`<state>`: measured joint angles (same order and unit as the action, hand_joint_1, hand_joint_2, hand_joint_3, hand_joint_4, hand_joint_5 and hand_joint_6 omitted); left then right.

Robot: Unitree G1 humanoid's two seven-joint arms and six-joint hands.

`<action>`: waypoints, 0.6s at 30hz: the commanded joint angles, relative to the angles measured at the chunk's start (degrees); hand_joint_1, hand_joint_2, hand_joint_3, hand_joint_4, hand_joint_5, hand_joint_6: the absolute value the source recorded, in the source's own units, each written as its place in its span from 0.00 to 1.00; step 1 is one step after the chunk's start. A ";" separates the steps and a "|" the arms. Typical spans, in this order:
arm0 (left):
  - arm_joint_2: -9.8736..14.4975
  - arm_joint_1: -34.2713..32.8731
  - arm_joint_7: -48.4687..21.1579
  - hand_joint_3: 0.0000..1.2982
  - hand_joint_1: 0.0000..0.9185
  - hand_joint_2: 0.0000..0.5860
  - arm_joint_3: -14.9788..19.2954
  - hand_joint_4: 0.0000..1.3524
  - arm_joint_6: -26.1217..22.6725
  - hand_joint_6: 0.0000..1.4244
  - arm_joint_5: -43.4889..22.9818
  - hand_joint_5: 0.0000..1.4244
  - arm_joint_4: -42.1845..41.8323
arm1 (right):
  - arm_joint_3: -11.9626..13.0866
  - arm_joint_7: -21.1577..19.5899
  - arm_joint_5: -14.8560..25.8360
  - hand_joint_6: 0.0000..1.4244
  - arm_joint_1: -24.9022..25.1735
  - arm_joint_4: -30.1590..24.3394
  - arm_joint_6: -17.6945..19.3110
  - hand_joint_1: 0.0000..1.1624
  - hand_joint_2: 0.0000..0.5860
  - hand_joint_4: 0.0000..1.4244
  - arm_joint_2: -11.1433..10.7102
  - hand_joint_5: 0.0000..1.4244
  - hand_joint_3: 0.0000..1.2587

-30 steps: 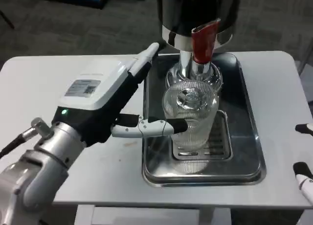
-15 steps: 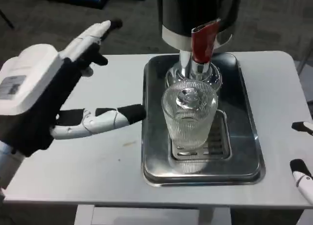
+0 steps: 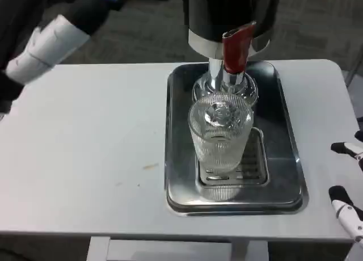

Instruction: Grasp the cup under the faucet to collect the drink, then remove the cup.

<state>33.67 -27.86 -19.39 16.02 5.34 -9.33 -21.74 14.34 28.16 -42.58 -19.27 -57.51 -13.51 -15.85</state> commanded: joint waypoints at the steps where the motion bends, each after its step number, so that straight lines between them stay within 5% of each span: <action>1: 1.92 -6.79 -6.31 0.21 0.00 0.09 -3.06 0.23 -6.97 0.23 -7.15 0.29 2.31 | -0.89 -0.52 -0.52 0.02 -0.31 -1.40 -0.13 0.28 0.88 0.00 0.58 0.00 0.12; 10: 0.48 -16.48 -14.95 0.18 0.00 0.08 -10.54 0.17 -17.25 0.18 -13.48 0.24 5.08 | -1.52 -0.91 -0.53 0.02 0.08 -1.32 -0.67 0.28 0.88 0.00 0.68 0.00 0.12; 18: -2.05 -19.52 -16.67 0.16 0.00 0.07 -14.00 0.14 -18.57 0.15 -11.72 0.21 8.71 | -1.79 -1.51 -0.23 0.02 -0.47 -1.10 -0.53 0.28 0.88 0.00 0.94 0.00 0.12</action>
<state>32.23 -46.09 -35.41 3.14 -12.96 -21.95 -14.37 12.71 27.47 -42.98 -18.90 -58.43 -14.28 -15.47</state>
